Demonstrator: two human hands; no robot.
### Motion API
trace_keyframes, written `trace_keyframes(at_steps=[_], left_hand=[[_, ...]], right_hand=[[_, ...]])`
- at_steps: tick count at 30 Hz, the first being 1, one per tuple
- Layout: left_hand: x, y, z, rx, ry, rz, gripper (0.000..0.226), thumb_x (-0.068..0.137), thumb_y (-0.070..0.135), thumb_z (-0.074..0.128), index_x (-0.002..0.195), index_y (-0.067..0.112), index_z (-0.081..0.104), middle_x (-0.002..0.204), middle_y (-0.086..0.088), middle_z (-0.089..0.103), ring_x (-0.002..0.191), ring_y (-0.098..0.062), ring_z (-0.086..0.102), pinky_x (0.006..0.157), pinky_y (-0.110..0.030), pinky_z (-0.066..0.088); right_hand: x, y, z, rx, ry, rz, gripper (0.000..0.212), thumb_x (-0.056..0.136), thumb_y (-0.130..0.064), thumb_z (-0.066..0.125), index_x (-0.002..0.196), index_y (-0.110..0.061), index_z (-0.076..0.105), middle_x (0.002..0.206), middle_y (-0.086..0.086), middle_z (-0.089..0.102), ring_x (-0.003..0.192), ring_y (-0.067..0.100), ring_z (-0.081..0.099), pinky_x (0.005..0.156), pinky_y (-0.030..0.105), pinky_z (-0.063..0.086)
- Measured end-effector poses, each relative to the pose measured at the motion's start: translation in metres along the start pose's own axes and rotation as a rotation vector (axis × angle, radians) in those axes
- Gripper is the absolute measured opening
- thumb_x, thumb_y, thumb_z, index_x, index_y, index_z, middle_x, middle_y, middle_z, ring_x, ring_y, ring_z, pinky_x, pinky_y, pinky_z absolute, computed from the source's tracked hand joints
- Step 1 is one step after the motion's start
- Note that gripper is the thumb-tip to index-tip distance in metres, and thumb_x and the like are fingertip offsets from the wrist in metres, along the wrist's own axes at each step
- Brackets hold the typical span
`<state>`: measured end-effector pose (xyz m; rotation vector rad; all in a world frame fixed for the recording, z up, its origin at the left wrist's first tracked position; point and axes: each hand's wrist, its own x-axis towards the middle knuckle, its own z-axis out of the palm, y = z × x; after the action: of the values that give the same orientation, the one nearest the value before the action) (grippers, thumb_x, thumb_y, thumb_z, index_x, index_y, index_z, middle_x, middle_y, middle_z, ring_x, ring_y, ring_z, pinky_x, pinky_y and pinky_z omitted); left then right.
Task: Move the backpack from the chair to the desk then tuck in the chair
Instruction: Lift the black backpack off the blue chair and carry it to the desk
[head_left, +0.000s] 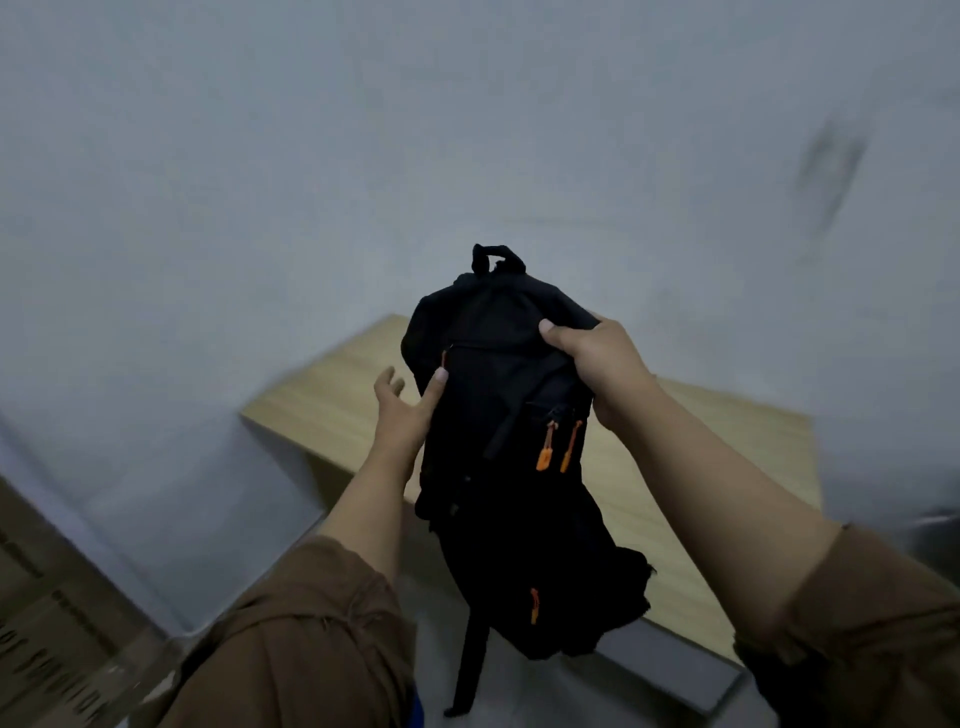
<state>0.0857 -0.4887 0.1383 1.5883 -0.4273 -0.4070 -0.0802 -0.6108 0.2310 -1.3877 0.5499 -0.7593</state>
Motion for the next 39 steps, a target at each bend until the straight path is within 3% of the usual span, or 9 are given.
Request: trace_keyframes(at_steps=[4,8,10,14,21,25,29,34,39], left_hand=[[0.005,-0.009,0.046,-0.046,-0.238,-0.028,0.082,0.085,0.046,0.065,0.15,0.026,0.02,0.152,0.002,0.035,0.135,-0.018,0.041,0.098,-0.029,0.04],[0.006,-0.006,0.099,-0.018,-0.382,-0.046,0.059,0.083,0.044,0.069,0.132,0.017,0.052,0.119,0.005,0.064,0.107,-0.015,0.064,0.075,-0.019,0.049],[0.012,-0.007,0.127,0.015,-0.446,-0.067,0.054,0.08,0.046,0.071,0.125,0.017,0.061,0.114,0.003,0.07,0.102,-0.013,0.067,0.075,-0.02,0.051],[0.027,-0.008,0.185,0.067,-0.456,-0.013,0.074,0.067,0.059,0.074,0.129,0.022,0.059,0.122,0.004,0.069,0.111,-0.016,0.065,0.096,-0.034,0.053],[0.057,-0.052,0.26,0.316,-0.553,-0.196,0.057,0.075,0.056,0.071,0.116,0.02,0.054,0.117,-0.001,0.065,0.108,-0.021,0.065,0.099,-0.041,0.051],[0.064,-0.085,0.298,0.314,-0.486,-0.25,0.054,0.074,0.047,0.077,0.118,0.018,0.062,0.115,0.001,0.07,0.109,-0.022,0.066,0.094,-0.038,0.052],[0.086,-0.095,0.336,0.487,-0.321,-0.212,0.047,0.081,0.045,0.069,0.116,0.014,0.064,0.114,-0.008,0.071,0.106,-0.029,0.065,0.09,-0.039,0.051],[0.115,-0.097,0.378,0.746,-0.311,-0.177,0.04,0.088,0.04,0.059,0.114,0.009,0.064,0.112,-0.015,0.068,0.103,-0.036,0.063,0.075,-0.033,0.043],[0.138,-0.113,0.418,0.874,-0.426,-0.255,0.039,0.088,0.023,0.051,0.117,-0.002,0.055,0.119,-0.022,0.061,0.107,-0.039,0.06,0.076,-0.033,0.041]], right_hand=[[0.002,-0.003,-0.055,-0.017,0.056,0.021,0.029,0.086,-0.011,0.067,0.114,-0.007,0.069,0.103,0.007,0.076,0.091,0.021,0.074,0.075,0.027,0.059],[0.011,0.003,-0.114,-0.023,0.157,0.048,0.03,0.086,-0.012,0.067,0.116,-0.006,0.068,0.102,0.007,0.076,0.087,0.019,0.075,0.071,0.024,0.059],[0.022,0.005,-0.143,-0.021,0.203,0.059,0.029,0.087,-0.011,0.066,0.116,-0.005,0.068,0.101,0.007,0.075,0.083,0.017,0.075,0.068,0.023,0.059],[0.056,0.01,-0.205,-0.026,0.258,0.095,0.026,0.088,-0.009,0.065,0.113,-0.003,0.067,0.095,0.007,0.074,0.074,0.015,0.074,0.062,0.021,0.059],[0.127,0.043,-0.309,-0.036,0.326,0.235,0.03,0.087,-0.01,0.065,0.116,0.001,0.065,0.106,0.015,0.073,0.089,0.026,0.071,0.079,0.033,0.057],[0.166,0.071,-0.351,-0.043,0.353,0.342,0.035,0.087,-0.012,0.066,0.118,0.004,0.063,0.112,0.018,0.07,0.1,0.033,0.069,0.088,0.04,0.055],[0.198,0.096,-0.375,-0.037,0.405,0.4,0.036,0.086,-0.011,0.067,0.117,0.006,0.061,0.114,0.02,0.068,0.091,0.032,0.068,0.087,0.042,0.055],[0.22,0.119,-0.398,0.058,0.555,0.402,0.026,0.089,-0.026,0.066,0.087,0.0,0.065,0.105,0.02,0.068,0.089,0.033,0.067,0.091,0.047,0.055],[0.213,0.162,-0.407,-0.082,0.503,0.402,0.052,0.087,-0.038,0.065,0.122,-0.001,0.055,0.111,0.015,0.068,0.094,0.031,0.069,0.084,0.046,0.058]])
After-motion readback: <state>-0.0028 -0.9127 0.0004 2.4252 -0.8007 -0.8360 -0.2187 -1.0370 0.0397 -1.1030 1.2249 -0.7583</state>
